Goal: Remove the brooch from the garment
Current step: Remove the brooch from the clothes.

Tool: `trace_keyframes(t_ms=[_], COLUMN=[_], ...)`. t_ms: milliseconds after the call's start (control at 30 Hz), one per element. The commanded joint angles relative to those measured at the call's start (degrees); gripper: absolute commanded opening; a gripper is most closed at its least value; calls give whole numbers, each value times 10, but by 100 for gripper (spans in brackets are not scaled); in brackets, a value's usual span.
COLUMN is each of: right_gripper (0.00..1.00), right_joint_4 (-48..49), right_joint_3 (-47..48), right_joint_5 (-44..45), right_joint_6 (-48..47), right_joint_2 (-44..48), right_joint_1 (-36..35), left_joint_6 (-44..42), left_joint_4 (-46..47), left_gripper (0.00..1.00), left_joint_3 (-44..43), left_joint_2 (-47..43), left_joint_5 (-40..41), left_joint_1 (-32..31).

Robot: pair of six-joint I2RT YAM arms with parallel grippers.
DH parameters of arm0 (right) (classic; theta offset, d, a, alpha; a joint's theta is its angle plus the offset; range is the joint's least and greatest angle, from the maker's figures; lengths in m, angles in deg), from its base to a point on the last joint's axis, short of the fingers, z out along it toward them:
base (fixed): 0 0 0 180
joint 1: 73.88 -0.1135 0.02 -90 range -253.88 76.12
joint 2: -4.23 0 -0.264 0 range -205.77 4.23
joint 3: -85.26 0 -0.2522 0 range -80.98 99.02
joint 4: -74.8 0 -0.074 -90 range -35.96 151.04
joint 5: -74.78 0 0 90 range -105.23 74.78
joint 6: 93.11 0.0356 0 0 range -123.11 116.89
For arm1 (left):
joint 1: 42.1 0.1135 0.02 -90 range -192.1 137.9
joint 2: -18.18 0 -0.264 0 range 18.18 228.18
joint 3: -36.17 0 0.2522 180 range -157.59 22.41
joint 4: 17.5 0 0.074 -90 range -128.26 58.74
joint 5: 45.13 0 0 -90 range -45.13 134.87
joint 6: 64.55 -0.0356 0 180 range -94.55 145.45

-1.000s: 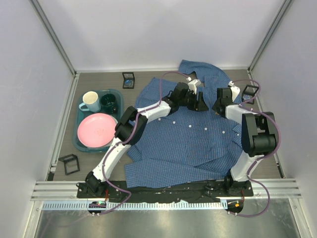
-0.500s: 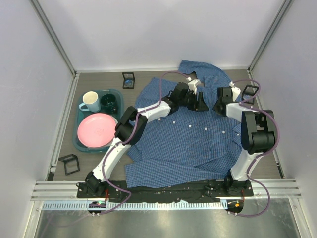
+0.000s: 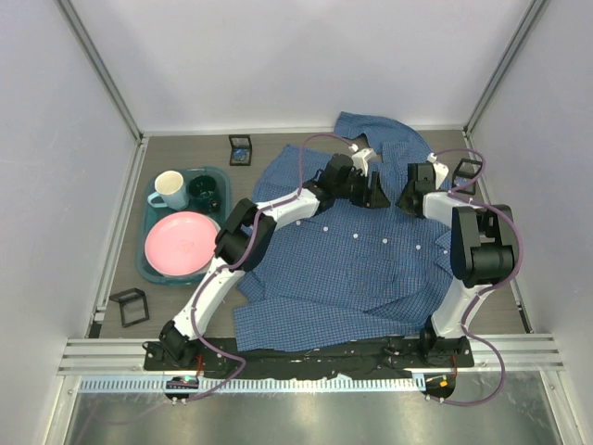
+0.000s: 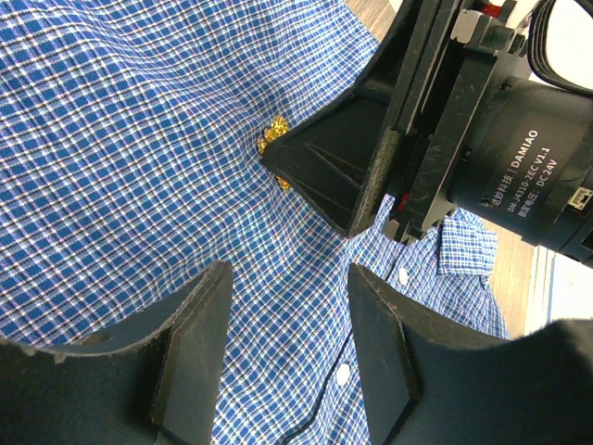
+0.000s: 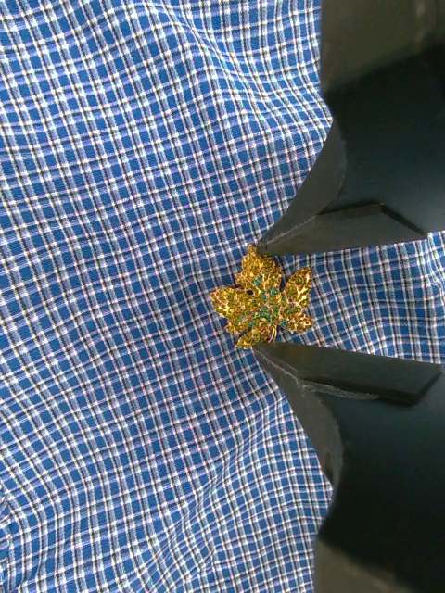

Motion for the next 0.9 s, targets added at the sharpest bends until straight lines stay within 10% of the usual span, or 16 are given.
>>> trace_keyframes(t_ms=[0, 867], right_gripper=[49, 38], right_joint_4=[12, -59], right_joint_3=[0, 45], right_joint_5=[-1, 36], right_joint_6=[-15, -34], right_joint_2=[26, -11], right_joint_1=[0, -25], left_joint_6=[-8, -9], left_joint_4=[6, 4], left_gripper=[57, 57], left_joint_3=[-21, -22], left_joint_2=[-8, -7], left_joint_5=[-11, -13], left_joint_1=[-1, -1])
